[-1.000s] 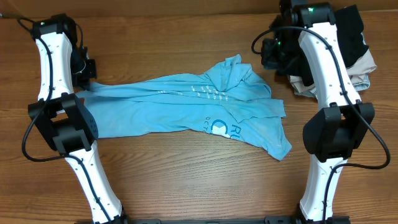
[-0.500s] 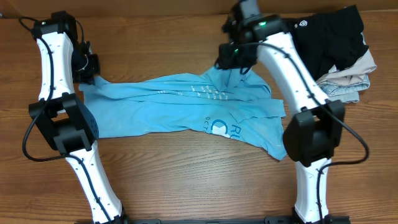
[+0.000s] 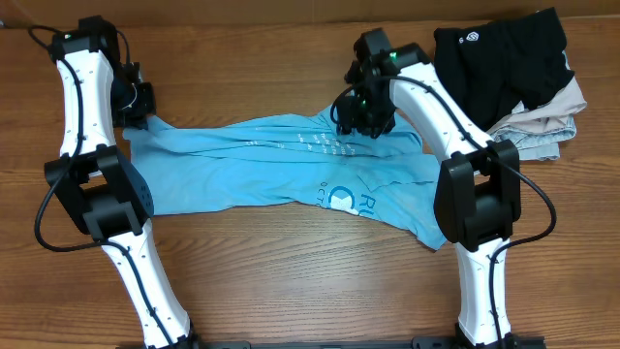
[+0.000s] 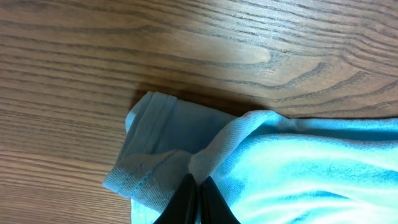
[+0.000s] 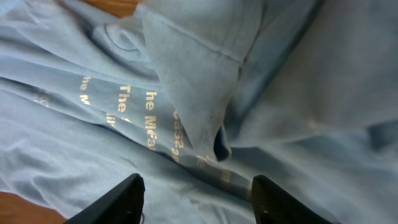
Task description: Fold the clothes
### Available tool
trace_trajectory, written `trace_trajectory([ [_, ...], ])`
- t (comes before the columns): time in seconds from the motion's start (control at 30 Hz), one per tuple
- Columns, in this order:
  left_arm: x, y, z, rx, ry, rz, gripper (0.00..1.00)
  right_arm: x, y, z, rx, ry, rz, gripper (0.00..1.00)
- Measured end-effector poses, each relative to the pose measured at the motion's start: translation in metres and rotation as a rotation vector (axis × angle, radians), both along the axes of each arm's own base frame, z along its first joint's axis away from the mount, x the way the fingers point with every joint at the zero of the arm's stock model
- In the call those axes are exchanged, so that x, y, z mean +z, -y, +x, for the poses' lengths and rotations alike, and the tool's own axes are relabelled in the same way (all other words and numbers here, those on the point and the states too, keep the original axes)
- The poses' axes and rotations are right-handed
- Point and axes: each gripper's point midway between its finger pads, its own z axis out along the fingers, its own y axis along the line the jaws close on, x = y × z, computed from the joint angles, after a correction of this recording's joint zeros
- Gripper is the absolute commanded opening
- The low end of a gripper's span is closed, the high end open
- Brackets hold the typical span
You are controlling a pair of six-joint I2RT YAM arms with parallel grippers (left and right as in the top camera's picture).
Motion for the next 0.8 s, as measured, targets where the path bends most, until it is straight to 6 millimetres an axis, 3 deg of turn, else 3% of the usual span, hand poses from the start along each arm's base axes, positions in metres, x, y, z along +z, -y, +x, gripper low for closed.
trace_trajectory([
  [0.2, 0.0, 0.0, 0.002, 0.0, 0.007, 0.002, 0.04, -0.021, -0.003, -0.002, 0.001, 0.001, 0.02, 0.49],
  [0.4, 0.0, -0.001, 0.003, 0.0, 0.013, 0.003, 0.04, -0.019, -0.01, 0.014, -0.008, 0.065, 0.052, 0.45],
  [0.6, 0.0, -0.001, 0.004, 0.0, 0.015, 0.004, 0.04, -0.018, -0.011, 0.016, -0.017, 0.069, 0.055, 0.4],
  [0.8, 0.0, -0.002, 0.006, 0.0, 0.024, 0.006, 0.04, -0.025, -0.009, 0.013, -0.016, 0.06, 0.049, 0.12],
])
